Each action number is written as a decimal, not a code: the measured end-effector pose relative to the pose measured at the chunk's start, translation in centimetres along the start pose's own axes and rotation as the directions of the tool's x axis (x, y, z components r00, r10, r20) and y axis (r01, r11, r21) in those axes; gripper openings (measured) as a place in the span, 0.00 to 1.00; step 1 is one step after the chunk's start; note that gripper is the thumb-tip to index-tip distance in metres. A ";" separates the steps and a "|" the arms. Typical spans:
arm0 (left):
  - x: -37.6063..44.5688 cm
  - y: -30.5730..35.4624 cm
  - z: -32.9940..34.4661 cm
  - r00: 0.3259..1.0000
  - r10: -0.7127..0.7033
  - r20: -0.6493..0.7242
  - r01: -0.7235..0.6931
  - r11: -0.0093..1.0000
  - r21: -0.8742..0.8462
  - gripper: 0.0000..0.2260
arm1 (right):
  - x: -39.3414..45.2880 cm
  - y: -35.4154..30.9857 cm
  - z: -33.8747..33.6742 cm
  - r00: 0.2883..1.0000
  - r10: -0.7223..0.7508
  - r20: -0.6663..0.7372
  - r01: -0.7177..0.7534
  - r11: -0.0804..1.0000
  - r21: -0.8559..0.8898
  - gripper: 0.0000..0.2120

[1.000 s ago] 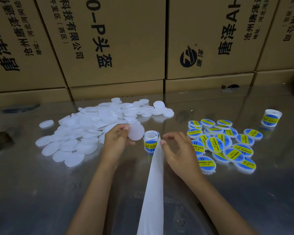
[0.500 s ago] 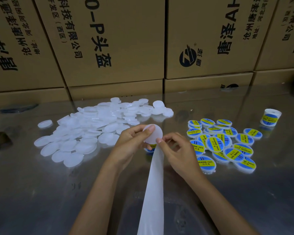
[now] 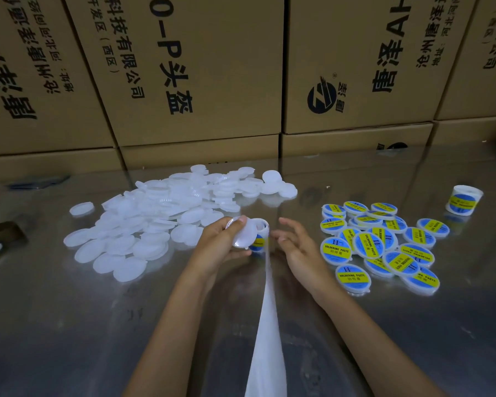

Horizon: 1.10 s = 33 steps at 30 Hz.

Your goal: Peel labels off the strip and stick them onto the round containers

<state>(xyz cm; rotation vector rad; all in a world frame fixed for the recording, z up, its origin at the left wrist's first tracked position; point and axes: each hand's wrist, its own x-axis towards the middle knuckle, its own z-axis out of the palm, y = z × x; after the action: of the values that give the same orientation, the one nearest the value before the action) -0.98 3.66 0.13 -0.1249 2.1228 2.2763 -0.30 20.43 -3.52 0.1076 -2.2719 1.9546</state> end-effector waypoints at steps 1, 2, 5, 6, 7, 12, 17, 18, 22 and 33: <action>0.0 0.0 0.0 1.000 0.011 -0.015 -0.011 1.000 0.001 0.13 | 0.0 0.0 0.0 1.000 -0.019 -0.012 0.019 1.000 -0.008 0.18; 0.1 -0.1 -0.1 0.999 0.020 -0.029 -0.020 1.000 0.010 0.12 | -0.1 0.1 0.1 0.999 -0.034 -0.014 0.034 0.999 -0.020 0.18; 0.2 -0.2 0.2 0.998 0.045 -0.052 -0.045 0.999 0.004 0.09 | -0.3 0.2 0.5 0.997 -0.073 0.029 0.074 0.995 -0.071 0.17; 0.2 -0.2 0.3 0.997 0.055 -0.062 -0.055 0.998 0.002 0.08 | -0.4 0.3 0.7 0.996 -0.079 0.041 0.083 0.993 -0.086 0.17; 0.2 -0.3 0.3 0.995 0.069 -0.073 -0.068 0.998 0.015 0.08 | -0.4 0.3 0.8 0.995 -0.087 0.042 0.091 0.991 -0.100 0.17; 0.2 -0.6 0.6 0.999 0.042 0.012 -0.043 0.995 0.090 0.10 | -0.2 0.5 0.8 0.984 -0.177 -0.020 0.165 0.948 -0.271 0.15; 0.0 -0.5 0.7 0.997 -0.025 0.079 0.020 0.998 0.067 0.12 | -0.4 0.5 0.7 0.981 -0.192 0.010 0.190 0.962 -0.195 0.06; 0.0 -0.6 0.7 0.996 -0.036 0.082 0.030 0.996 0.083 0.12 | -0.4 0.4 0.8 0.986 -0.165 0.010 0.165 0.976 -0.144 0.05; 0.1 -0.6 0.8 0.994 -0.070 0.083 0.062 0.994 0.089 0.13 | -0.1 0.6 0.9 0.994 -0.092 -0.056 0.088 0.993 -0.075 0.14; 0.0 -0.8 0.3 0.973 -0.053 0.223 0.033 0.995 0.093 0.11 | -0.3 0.2 0.6 0.999 -0.052 -0.008 0.051 0.990 -0.130 0.11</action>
<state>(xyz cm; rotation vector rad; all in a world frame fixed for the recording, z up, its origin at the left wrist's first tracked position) -0.96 4.00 -0.65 0.0855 2.0774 2.0573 -0.06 19.85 -3.81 0.1393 -2.3571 1.7727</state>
